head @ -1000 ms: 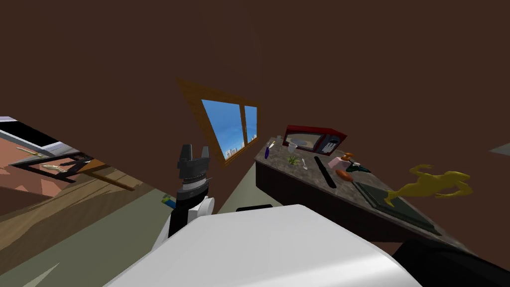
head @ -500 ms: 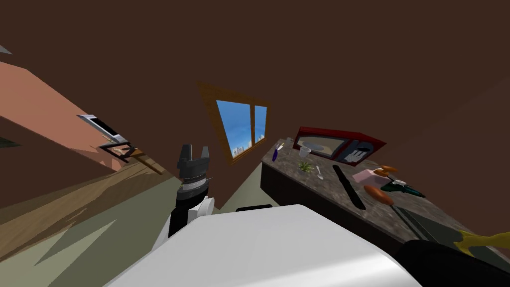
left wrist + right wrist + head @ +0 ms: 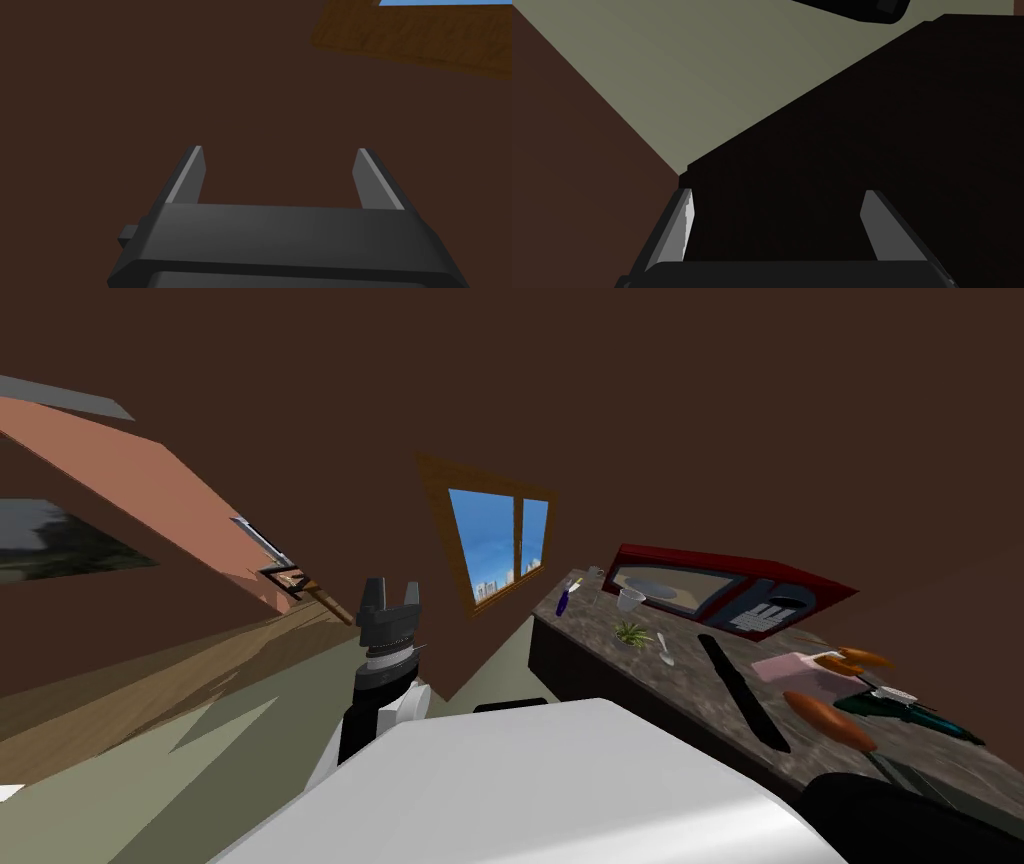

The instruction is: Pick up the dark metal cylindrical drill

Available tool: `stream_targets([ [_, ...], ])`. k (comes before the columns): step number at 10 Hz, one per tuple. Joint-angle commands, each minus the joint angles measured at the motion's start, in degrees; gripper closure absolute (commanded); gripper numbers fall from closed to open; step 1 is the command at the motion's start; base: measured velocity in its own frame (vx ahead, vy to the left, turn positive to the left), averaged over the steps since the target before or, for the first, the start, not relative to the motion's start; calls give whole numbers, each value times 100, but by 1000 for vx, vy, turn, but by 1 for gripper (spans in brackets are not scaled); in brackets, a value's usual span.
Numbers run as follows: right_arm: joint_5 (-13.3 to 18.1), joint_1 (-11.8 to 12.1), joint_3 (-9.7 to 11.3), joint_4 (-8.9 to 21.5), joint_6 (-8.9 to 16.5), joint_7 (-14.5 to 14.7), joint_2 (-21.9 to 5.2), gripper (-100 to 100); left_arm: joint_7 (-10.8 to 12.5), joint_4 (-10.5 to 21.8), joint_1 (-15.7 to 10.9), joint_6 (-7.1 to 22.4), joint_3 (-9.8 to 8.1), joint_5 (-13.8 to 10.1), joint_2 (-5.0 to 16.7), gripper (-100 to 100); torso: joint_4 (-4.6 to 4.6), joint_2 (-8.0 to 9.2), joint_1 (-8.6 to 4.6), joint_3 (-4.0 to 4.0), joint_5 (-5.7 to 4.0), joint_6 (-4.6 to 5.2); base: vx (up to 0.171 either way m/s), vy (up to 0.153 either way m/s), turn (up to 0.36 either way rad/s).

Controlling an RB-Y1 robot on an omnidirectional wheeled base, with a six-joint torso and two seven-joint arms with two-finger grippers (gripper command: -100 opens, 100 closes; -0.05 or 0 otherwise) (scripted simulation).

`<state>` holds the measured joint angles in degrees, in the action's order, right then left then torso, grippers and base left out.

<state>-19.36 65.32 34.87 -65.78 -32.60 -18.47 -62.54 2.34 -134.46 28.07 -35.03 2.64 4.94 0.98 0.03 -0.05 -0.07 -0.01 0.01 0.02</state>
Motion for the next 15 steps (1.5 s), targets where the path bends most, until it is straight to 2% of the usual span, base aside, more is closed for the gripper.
stream_targets([
  [1,-52,67,25,124,15,-37,-104,-100,0,0,0,0,0,0,0,0,0,0,0,0,0,0,35,-9,262],
  [2,-139,215,98,277,-69,-111,-278,-100,0,0,1,0,-1,0,0,0,-1,-6,-5,-3,-3,4,52,-14,381],
  [3,-139,215,98,402,-69,-111,-278,-100,0,0,0,0,0,0,0,0,-3,-13,-10,-8,-3,-1,51,-18,253],
  [4,-224,357,162,646,-157,-184,-432,-100,0,0,1,0,-1,0,0,0,-3,-14,-10,-8,-4,5,54,-10,350],
  [5,-224,357,162,723,-157,-184,-432,-100,0,0,1,0,0,0,0,0,-3,-17,-9,-10,-3,-1,40,-16,246],
  [7,-384,619,254,1205,-334,-321,-688,-100,0,0,1,0,-1,0,0,0,-4,-15,-8,-9,-2,0,51,-33,395],
  [9,-384,619,254,1266,-334,-321,-688,-100,0,0,2,0,-1,0,1,0,-3,-16,-17,-9,-7,6,29,-31,126],
  [11,-526,832,299,1655,-512,-446,-879,-100,0,0,0,0,0,0,0,0,-1,-8,-2,-5,-2,0,25,-24,382],
  [15,-642,966,302,2121,-683,-555,-1002,-100,0,0,2,0,-2,0,1,0,2,-1,-14,0,-8,11,8,-48,217],
])
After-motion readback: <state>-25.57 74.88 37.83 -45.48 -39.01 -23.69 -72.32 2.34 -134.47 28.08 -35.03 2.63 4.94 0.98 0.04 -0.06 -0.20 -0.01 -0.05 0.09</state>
